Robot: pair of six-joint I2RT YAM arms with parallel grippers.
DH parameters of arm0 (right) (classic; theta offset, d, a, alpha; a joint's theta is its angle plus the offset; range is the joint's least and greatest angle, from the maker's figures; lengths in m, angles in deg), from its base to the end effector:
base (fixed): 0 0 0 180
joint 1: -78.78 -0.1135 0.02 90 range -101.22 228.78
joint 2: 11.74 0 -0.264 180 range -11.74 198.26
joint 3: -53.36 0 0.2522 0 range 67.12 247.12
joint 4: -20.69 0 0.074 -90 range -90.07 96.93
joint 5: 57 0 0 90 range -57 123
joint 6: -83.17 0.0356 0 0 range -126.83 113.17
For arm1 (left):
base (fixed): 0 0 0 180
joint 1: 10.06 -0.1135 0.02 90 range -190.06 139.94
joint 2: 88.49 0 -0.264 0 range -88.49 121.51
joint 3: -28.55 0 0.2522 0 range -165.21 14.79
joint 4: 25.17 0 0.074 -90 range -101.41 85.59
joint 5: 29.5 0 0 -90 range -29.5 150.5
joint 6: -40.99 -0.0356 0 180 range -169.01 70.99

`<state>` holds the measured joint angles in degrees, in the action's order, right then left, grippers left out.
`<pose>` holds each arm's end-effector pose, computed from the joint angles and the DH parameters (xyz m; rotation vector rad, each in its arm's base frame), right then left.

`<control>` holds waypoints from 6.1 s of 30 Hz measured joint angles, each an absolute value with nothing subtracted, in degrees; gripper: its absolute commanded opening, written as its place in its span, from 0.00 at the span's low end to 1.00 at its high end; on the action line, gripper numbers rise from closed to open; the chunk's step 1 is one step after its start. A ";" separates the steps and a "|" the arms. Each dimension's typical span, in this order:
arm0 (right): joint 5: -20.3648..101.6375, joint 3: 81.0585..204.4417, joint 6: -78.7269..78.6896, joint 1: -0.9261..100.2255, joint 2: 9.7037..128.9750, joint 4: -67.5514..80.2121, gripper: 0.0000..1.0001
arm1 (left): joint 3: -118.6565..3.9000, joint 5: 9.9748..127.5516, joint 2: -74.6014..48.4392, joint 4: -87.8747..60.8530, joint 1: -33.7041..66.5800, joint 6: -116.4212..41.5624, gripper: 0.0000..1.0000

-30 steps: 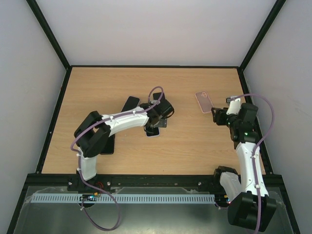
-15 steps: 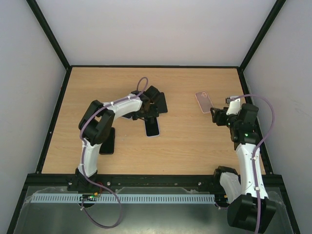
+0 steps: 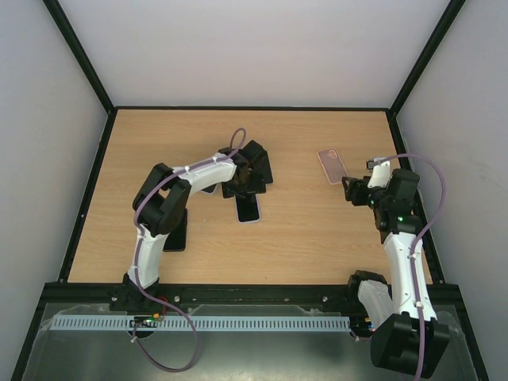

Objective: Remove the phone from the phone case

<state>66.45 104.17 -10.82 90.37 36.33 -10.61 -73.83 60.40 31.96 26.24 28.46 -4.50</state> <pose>0.1867 -0.0183 0.2724 -0.2210 1.9944 0.4290 0.3380 -0.2690 0.1602 -0.1495 2.8488 -0.3404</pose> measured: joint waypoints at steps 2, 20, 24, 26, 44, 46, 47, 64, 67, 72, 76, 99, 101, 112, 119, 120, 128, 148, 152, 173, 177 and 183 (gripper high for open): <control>66.47 104.17 -10.93 90.37 36.33 -10.64 0.70 | -75.71 60.51 32.79 28.10 28.68 -4.17 0.98; 67.19 104.17 -11.43 90.37 35.92 -10.77 0.70 | -83.73 58.00 38.62 37.19 29.79 1.25 0.64; 67.19 104.17 -11.57 90.37 35.92 -10.77 0.70 | -82.59 58.33 37.66 36.25 29.88 1.34 0.54; 67.19 104.17 -11.57 90.37 35.94 -10.77 0.70 | -80.63 58.52 36.24 35.42 30.06 1.51 0.53; 86.75 112.63 -6.60 78.85 35.33 -14.37 0.55 | -54.92 56.80 -4.28 8.23 40.81 7.63 0.48; 87.17 112.70 -5.38 73.74 35.72 -14.44 0.54 | -54.88 54.63 -4.50 7.05 41.34 7.85 0.48; 87.26 112.94 -5.10 70.94 36.55 -14.61 0.54 | -54.88 53.56 -4.52 6.68 41.64 7.90 0.48; 79.12 117.46 -7.22 52.38 50.39 -17.15 0.12 | -54.79 45.23 -5.77 4.17 45.29 7.87 0.48; 78.67 117.46 -6.45 52.28 50.41 -17.13 0.04 | -54.92 44.49 -5.77 4.17 45.62 7.85 0.50; 78.10 117.49 -5.10 52.54 50.85 -16.97 0.02 | -55.23 43.70 -5.79 4.30 45.90 6.93 0.88; 78.36 117.49 -4.79 52.41 51.06 -17.02 0.02 | -55.29 42.66 -6.05 3.60 45.90 4.97 0.99; 86.99 121.09 -6.89 52.56 42.15 -23.95 0.02 | -15.14 73.58 -38.05 -36.18 32.61 -13.79 0.77; 89.46 121.09 -7.52 52.56 42.08 -24.93 0.02 | -15.12 77.12 -36.81 -40.49 32.61 -13.61 0.77; 99.17 121.09 -6.87 52.56 42.21 -25.63 0.02 | -15.21 87.20 -30.12 -53.69 32.66 -11.29 0.50; 100.89 120.76 -4.31 52.56 42.72 -22.70 0.02 | -16.13 90.81 -28.54 -57.51 32.79 -9.92 0.29; 101.09 120.61 -3.78 52.56 42.72 -22.00 0.02 | -16.43 91.22 -28.26 -57.82 32.79 -9.79 0.26; 101.88 119.32 -2.65 52.82 42.78 -19.07 0.02 | -17.61 94.13 -26.86 -59.96 33.03 -7.82 0.03; 94.27 120.44 -22.01 52.89 39.17 -29.08 0.67 | -29.63 104.34 -27.71 -37.21 30.01 -10.60 0.03; 93.99 121.99 -29.68 52.87 40.20 -34.57 0.64 | -29.61 105.78 -27.91 -35.46 29.97 -9.87 0.03; 92.19 125.62 -49.07 52.12 42.67 -50.15 0.56 | -29.61 111.33 -24.94 -41.06 29.12 -4.43 0.03; 93.09 125.79 -49.33 52.12 42.08 -51.18 0.58 | -29.39 111.61 -24.94 -42.94 29.12 -3.32 0.03; 97.16 128.24 -46.56 52.08 45.71 -52.36 0.56 | -29.33 111.66 -24.94 -44.14 29.12 -2.75 0.03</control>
<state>97.16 128.24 -46.56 52.08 45.71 -52.36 -29.33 111.66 -24.94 -44.14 29.12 -2.75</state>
